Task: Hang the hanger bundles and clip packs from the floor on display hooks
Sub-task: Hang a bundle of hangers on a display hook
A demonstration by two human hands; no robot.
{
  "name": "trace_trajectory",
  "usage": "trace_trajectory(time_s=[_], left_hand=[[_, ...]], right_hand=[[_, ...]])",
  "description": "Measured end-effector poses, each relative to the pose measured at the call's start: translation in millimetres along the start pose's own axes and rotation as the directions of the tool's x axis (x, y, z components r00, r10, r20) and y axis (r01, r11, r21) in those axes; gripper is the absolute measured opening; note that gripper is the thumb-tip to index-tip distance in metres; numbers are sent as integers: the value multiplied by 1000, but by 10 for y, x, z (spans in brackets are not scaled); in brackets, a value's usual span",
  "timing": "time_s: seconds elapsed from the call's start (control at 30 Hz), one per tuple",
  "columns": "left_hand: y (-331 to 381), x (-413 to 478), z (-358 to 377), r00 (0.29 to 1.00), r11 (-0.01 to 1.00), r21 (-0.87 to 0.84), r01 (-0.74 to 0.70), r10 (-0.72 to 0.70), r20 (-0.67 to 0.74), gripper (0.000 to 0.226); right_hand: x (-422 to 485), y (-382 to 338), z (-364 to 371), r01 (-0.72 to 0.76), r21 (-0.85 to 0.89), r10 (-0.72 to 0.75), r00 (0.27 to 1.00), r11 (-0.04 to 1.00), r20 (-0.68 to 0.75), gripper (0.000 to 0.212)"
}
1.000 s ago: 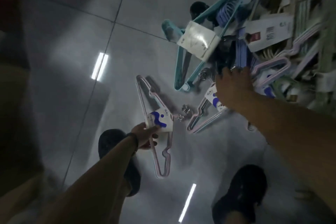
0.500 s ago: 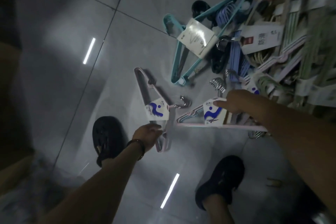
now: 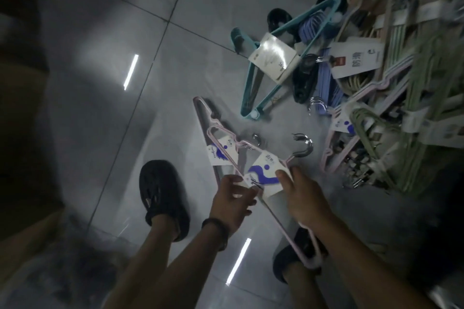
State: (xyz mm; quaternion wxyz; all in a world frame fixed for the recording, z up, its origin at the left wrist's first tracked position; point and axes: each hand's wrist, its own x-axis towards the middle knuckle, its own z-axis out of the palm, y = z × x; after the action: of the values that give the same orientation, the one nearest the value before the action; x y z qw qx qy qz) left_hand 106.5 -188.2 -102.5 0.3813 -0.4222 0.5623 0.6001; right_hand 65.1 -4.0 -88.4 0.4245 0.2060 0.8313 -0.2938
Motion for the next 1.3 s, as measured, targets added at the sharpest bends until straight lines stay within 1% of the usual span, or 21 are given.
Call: trace_trajectory(time_s=[0.07,0.13,0.2,0.27,0.33,0.4,0.43,0.47,0.5,0.6,0.7,0.73,0.8,0.87,0.93,1.03,1.1,1.13,1.17,1.23,1.3], left_hand=[[-21,198,-214,997,999,36,-9,12,-72,38],[-10,436,-472,995,1000,-18,0,-2,-104,39],[30,618,-683,992,999,-34,-21,17,-123,41],[49,776,-833,984,993,78,-89,100,-149,48],[73,947,-918,983,987,131,-90,109,-145,48],[85,1083,-971,990,999,39,-27,32,-135,37],[106,1109,-980,991,998,-57,33,-40,-128,35],[116,1121,-984,988,988,-134,77,-94,-126,38],[99,1145,-992,982,985,-136,101,-121,-144,45],[43,1238,-961,977,988,-32,149,-152,-147,69],[122,1364,-879,978,967,-195,167,-188,-95,76],[121,1449,-859,978,959,-230,166,-190,-89,75],[149,1539,-822,979,964,-214,158,-182,-97,68],[154,1567,-814,972,969,-177,171,-195,-131,43],[153,1567,-868,968,969,-137,205,-221,-119,32],[291,1469,-976,967,967,-8,253,-254,-20,41],[360,1385,-980,961,953,122,276,-278,2,46],[375,1333,-952,966,953,163,254,-257,-4,47],[391,1265,-906,975,961,167,219,-221,-3,50],[428,1115,-785,990,987,69,142,-143,12,53],[502,880,-627,998,998,38,49,-50,43,42]], right_hand=[[209,-44,343,3,146,-6,1000,989,17,34],[463,-144,634,-11,271,-14,996,962,89,24],[691,-253,839,4,295,-46,990,955,133,22],[886,-337,1038,29,198,-60,987,980,152,29],[1030,-389,1195,37,-40,-29,982,999,186,28],[1071,-429,1293,2,-246,46,981,969,191,25],[1076,-452,1315,-28,-246,71,983,969,169,25],[1091,-451,1331,-54,-196,85,984,979,155,28],[1102,-452,1325,-90,-118,108,982,989,154,33],[1216,-415,1314,-177,154,149,973,972,175,44],[1300,-398,1361,-222,317,161,965,922,209,60],[1327,-378,1408,-245,362,173,960,899,219,57],[1342,-367,1463,-251,403,176,961,880,213,46],[1347,-325,1490,-227,411,160,968,883,192,42],[1334,-259,1471,-231,458,144,966,859,216,38],[1254,-158,1338,-211,511,100,967,833,235,32],[1154,-117,1238,-190,514,73,968,836,238,29],[1085,-115,1194,-185,520,63,968,834,244,28],[996,-118,1154,-199,538,66,965,819,255,26],[755,-139,1027,-265,615,86,948,743,305,22],[453,-145,818,-282,658,87,946,699,313,23]])
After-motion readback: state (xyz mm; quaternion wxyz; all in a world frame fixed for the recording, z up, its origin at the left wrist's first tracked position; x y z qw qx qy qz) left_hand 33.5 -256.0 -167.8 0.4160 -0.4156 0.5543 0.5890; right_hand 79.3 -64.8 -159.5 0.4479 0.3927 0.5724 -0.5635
